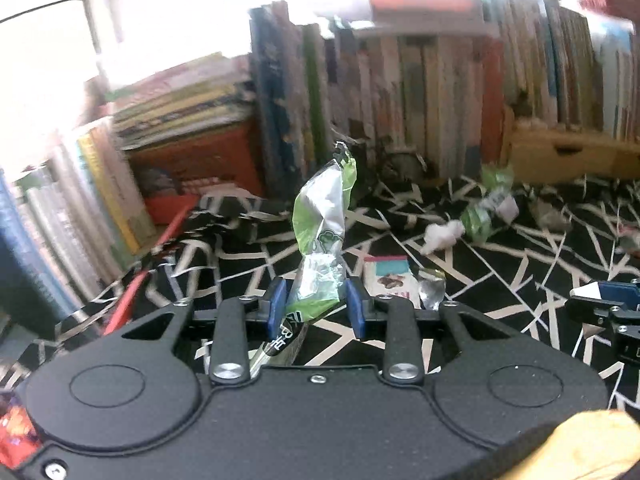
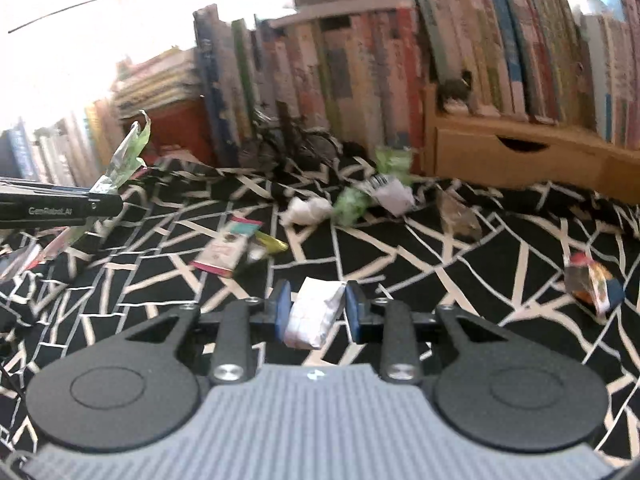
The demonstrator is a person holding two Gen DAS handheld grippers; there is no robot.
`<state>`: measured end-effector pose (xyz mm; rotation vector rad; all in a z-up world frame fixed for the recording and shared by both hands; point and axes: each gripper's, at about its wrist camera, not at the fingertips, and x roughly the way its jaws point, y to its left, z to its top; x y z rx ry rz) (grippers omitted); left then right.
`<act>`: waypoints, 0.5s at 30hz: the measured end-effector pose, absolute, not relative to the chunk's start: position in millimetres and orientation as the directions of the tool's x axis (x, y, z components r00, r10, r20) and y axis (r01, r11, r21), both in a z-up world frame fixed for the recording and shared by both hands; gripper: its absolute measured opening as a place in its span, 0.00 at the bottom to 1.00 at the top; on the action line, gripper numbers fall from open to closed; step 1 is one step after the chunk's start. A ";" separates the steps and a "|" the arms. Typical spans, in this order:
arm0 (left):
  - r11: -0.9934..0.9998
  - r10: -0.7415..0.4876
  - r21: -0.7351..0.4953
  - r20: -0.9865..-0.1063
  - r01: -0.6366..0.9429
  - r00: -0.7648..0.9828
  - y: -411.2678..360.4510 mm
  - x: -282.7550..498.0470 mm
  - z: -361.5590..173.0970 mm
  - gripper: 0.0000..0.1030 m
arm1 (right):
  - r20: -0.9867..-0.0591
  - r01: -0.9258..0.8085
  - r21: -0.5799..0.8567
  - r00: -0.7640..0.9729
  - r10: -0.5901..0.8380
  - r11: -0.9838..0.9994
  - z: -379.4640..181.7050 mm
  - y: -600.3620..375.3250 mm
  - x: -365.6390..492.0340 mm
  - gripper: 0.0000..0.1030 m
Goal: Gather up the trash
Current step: 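Lift and carry the green wrapper and tissue packet toward the bed edge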
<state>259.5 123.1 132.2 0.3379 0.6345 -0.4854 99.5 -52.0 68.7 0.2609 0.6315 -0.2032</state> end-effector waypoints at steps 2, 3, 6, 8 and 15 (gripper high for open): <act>0.849 -0.328 0.137 -0.620 0.510 0.713 134.3 251.4 142.3 0.30 | -0.590 0.244 0.168 0.801 -0.101 0.955 77.7 -46.7 97.4 0.33; 0.853 -0.325 0.138 -0.614 0.503 0.719 139.4 247.4 146.7 0.30 | -0.583 0.233 0.163 0.807 -0.097 0.959 83.1 -44.2 96.1 0.33; 0.867 -0.303 0.161 -0.579 0.471 0.757 156.5 234.1 160.4 0.30 | -0.557 0.209 0.151 0.826 -0.092 0.966 98.5 -36.1 91.9 0.33; 0.875 -0.305 0.153 -0.562 0.459 0.769 169.1 225.0 169.0 0.30 | -0.538 0.197 0.144 0.838 -0.090 0.970 108.0 -31.5 87.6 0.33; 0.879 -0.303 0.167 -0.529 0.447 0.793 193.0 188.1 181.9 0.30 | -0.481 0.178 0.128 0.872 -0.096 0.976 131.5 -8.8 73.0 0.33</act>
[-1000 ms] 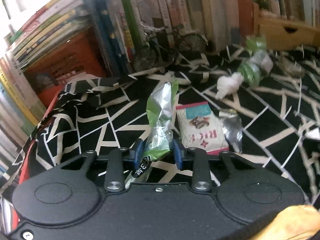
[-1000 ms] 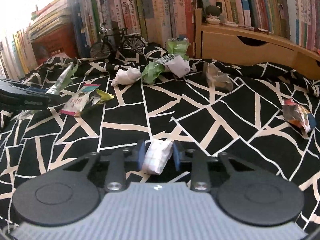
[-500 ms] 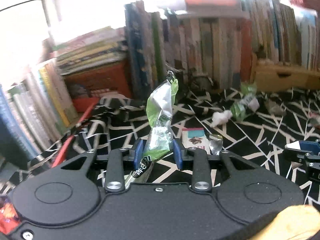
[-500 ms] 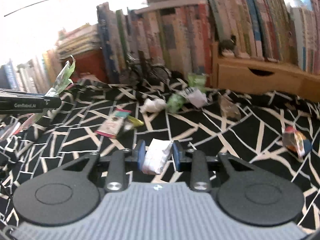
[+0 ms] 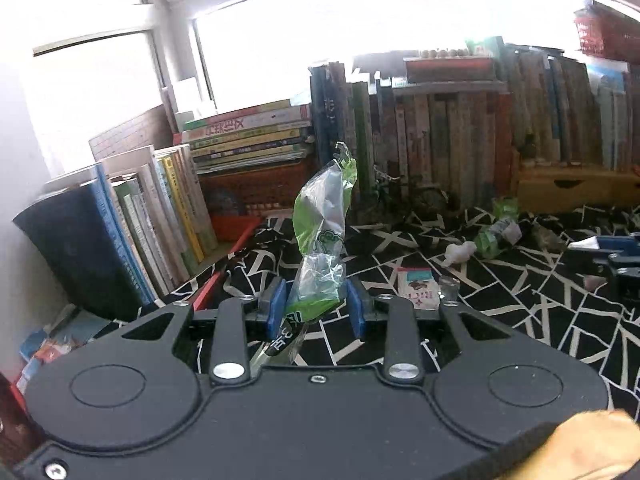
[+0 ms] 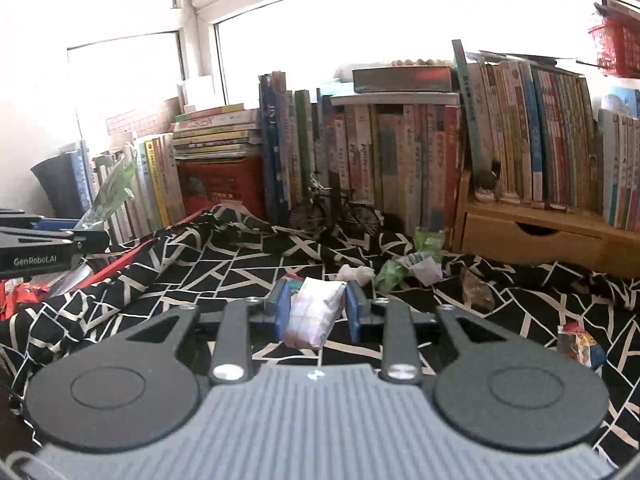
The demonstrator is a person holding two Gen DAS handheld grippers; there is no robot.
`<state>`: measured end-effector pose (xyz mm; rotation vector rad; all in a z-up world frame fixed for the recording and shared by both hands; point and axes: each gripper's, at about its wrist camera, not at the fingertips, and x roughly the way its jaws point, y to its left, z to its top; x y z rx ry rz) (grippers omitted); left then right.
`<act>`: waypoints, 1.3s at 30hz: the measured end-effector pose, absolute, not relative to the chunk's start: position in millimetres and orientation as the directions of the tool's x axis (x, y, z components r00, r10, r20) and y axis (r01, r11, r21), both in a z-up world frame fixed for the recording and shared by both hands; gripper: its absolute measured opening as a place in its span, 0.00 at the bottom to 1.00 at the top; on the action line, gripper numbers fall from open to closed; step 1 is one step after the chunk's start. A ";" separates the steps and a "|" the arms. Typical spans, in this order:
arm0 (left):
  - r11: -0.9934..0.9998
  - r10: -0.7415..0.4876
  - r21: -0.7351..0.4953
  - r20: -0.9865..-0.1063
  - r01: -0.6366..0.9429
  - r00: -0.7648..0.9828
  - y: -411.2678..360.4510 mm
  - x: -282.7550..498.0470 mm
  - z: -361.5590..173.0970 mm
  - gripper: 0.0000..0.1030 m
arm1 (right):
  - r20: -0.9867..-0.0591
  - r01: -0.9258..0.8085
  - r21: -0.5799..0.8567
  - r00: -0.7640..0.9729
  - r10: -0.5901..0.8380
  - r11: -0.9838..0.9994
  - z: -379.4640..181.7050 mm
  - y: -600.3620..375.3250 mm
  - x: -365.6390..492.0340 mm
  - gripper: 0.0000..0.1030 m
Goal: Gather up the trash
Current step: 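Lift and carry the green wrapper and tissue packet toward the bed edge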
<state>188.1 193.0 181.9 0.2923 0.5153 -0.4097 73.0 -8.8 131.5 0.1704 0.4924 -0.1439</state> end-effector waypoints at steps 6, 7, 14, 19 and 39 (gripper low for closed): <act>0.866 -0.335 0.153 -0.528 0.475 0.780 207.3 165.3 185.0 0.30 | -0.465 0.179 0.125 0.879 -0.101 0.976 141.0 12.4 56.1 0.33; 0.864 -0.343 0.147 -0.528 0.481 0.777 210.8 161.7 185.9 0.30 | -0.464 0.181 0.126 0.880 -0.104 0.975 142.0 14.9 52.4 0.33; 0.859 -0.367 0.131 -0.515 0.494 0.775 242.2 138.1 193.3 0.30 | -0.461 0.223 0.122 0.876 -0.144 0.967 149.4 40.7 25.8 0.33; 0.855 -0.372 0.138 -0.510 0.501 0.776 270.2 121.7 197.6 0.30 | -0.452 0.234 0.123 0.878 -0.156 0.964 156.2 64.5 9.7 0.33; 0.903 -0.299 0.130 -0.491 0.408 0.818 411.1 46.6 199.9 0.30 | -0.405 0.150 0.126 0.910 -0.087 0.981 176.3 169.3 -34.7 0.33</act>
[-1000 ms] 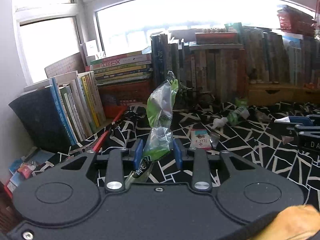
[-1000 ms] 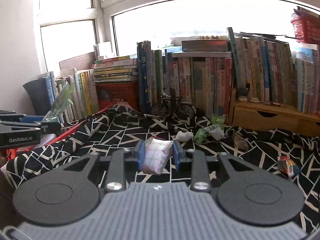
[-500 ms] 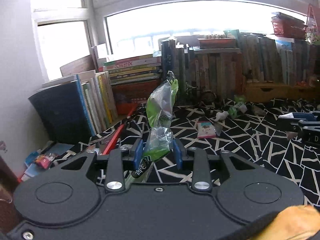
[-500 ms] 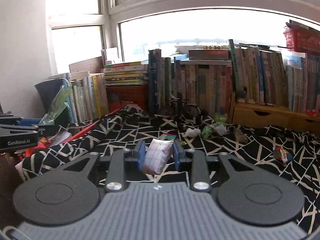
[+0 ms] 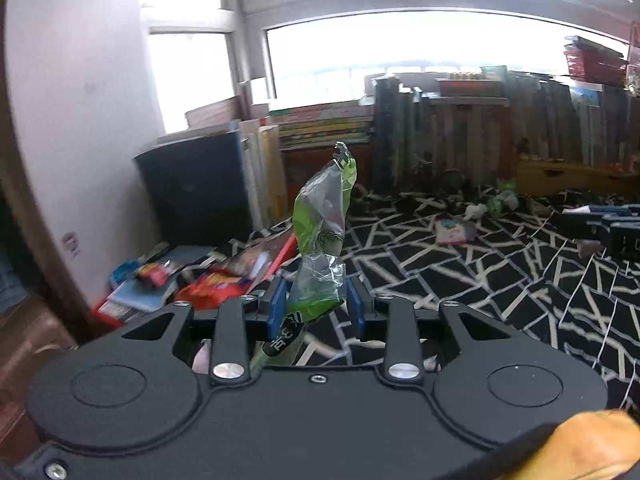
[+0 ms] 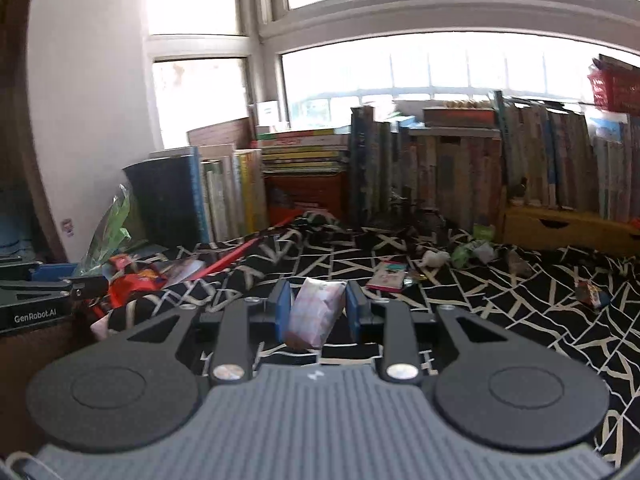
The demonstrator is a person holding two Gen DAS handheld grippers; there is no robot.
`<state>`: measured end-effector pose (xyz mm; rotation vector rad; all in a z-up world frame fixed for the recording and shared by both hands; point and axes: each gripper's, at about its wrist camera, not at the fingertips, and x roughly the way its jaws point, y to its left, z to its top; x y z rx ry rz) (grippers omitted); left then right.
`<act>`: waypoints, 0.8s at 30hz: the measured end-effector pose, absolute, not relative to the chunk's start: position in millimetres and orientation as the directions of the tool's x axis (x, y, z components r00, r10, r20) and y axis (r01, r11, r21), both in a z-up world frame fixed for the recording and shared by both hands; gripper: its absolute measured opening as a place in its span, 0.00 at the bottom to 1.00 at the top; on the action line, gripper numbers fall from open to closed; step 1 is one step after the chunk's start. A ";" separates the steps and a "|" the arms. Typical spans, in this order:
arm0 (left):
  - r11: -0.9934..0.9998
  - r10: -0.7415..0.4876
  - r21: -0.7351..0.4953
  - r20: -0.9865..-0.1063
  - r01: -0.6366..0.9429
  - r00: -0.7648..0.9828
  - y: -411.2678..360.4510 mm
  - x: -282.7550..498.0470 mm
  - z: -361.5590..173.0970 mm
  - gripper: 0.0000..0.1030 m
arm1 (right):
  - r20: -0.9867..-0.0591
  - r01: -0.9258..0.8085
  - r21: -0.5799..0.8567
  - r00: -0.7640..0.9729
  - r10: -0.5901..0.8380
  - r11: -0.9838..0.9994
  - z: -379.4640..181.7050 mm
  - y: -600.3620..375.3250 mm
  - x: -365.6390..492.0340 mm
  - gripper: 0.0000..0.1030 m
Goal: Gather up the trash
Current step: 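Lift and carry the green wrapper and tissue packet toward the bed edge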
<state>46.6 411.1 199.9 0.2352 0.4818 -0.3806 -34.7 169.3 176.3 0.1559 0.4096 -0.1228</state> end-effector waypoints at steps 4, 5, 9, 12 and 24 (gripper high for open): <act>0.906 -0.285 0.138 -0.503 0.401 0.816 440.2 30.0 195.0 0.30 | -0.399 0.132 0.139 0.915 -0.067 0.981 175.9 194.7 -43.6 0.33; 0.905 -0.282 0.142 -0.505 0.401 0.816 446.4 25.7 193.7 0.30 | -0.398 0.129 0.139 0.915 -0.064 0.982 175.5 201.0 -46.3 0.33; 0.904 -0.274 0.146 -0.520 0.401 0.809 468.2 12.6 188.2 0.30 | -0.405 0.110 0.140 0.913 -0.045 0.984 172.9 222.9 -54.8 0.33; 0.904 -0.264 0.155 -0.530 0.399 0.805 480.6 4.9 184.5 0.30 | -0.416 0.096 0.142 0.909 -0.028 0.985 169.8 236.4 -59.3 0.33; 0.905 -0.258 0.137 -0.575 0.402 0.777 495.1 -7.5 165.4 0.30 | -0.453 0.050 0.127 0.891 0.013 0.991 156.1 264.0 -66.7 0.33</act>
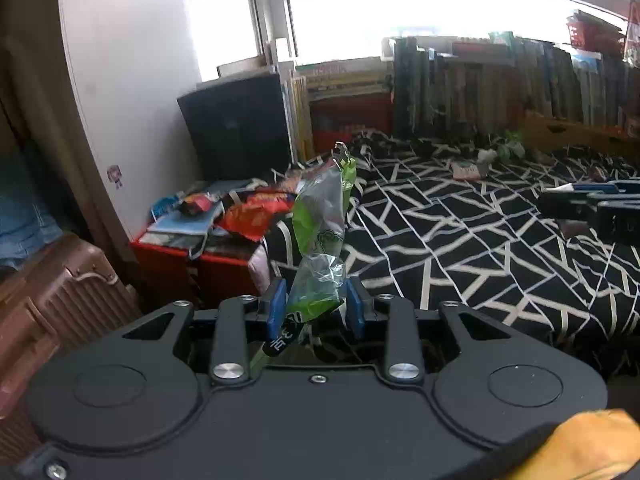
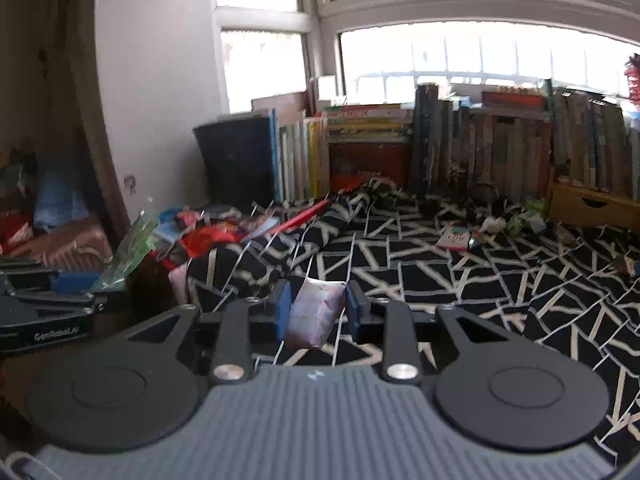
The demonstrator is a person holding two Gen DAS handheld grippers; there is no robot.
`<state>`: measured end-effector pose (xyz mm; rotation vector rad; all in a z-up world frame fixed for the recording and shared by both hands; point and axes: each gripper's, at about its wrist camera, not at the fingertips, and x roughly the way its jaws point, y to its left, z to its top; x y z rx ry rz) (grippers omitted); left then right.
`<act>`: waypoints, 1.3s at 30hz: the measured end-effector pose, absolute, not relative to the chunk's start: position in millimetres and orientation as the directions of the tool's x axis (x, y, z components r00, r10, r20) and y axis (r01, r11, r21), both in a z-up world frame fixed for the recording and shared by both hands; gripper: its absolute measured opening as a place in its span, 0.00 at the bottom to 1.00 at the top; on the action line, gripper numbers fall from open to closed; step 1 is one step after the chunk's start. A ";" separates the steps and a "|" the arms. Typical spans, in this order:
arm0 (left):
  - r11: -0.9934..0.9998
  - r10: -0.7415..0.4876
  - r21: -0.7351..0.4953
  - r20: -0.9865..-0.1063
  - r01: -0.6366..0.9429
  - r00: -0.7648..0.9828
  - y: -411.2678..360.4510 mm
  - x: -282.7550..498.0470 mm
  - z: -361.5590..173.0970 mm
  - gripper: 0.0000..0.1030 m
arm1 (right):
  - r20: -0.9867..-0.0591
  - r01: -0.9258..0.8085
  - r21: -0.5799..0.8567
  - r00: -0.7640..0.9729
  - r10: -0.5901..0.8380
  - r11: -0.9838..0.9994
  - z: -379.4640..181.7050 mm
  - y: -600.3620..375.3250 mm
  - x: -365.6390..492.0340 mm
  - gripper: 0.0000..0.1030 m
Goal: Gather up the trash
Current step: 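Lift and carry the green wrapper and tissue packet toward the bed edge, then open the left gripper to drop the wrapper while the right gripper releases the tissue packet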
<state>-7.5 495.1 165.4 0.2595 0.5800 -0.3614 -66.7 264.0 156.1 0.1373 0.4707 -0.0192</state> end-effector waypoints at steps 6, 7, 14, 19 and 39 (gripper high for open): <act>0.924 -0.235 0.092 -0.629 0.371 0.741 499.0 -18.3 137.0 0.30 | -0.505 -0.031 0.198 0.853 0.130 0.980 134.6 279.1 -70.5 0.33; 0.930 -0.229 0.078 -0.643 0.360 0.731 501.5 -20.7 130.7 0.30 | -0.516 -0.049 0.203 0.843 0.149 0.978 130.3 283.5 -71.2 0.33; 0.940 -0.191 0.052 -0.739 0.338 0.645 516.4 -40.3 78.7 0.30 | -0.581 -0.169 0.210 0.771 0.262 0.963 99.1 313.2 -76.6 0.33; 0.939 -0.184 0.038 -0.783 0.341 0.594 517.3 -48.5 52.0 0.29 | -0.608 -0.181 0.173 0.754 0.250 0.968 87.5 320.4 -77.6 0.33; 0.926 -0.199 0.001 -0.848 0.377 0.491 498.9 -44.7 14.7 0.57 | -0.657 -0.179 0.193 0.707 0.262 0.965 72.4 315.8 -85.2 0.33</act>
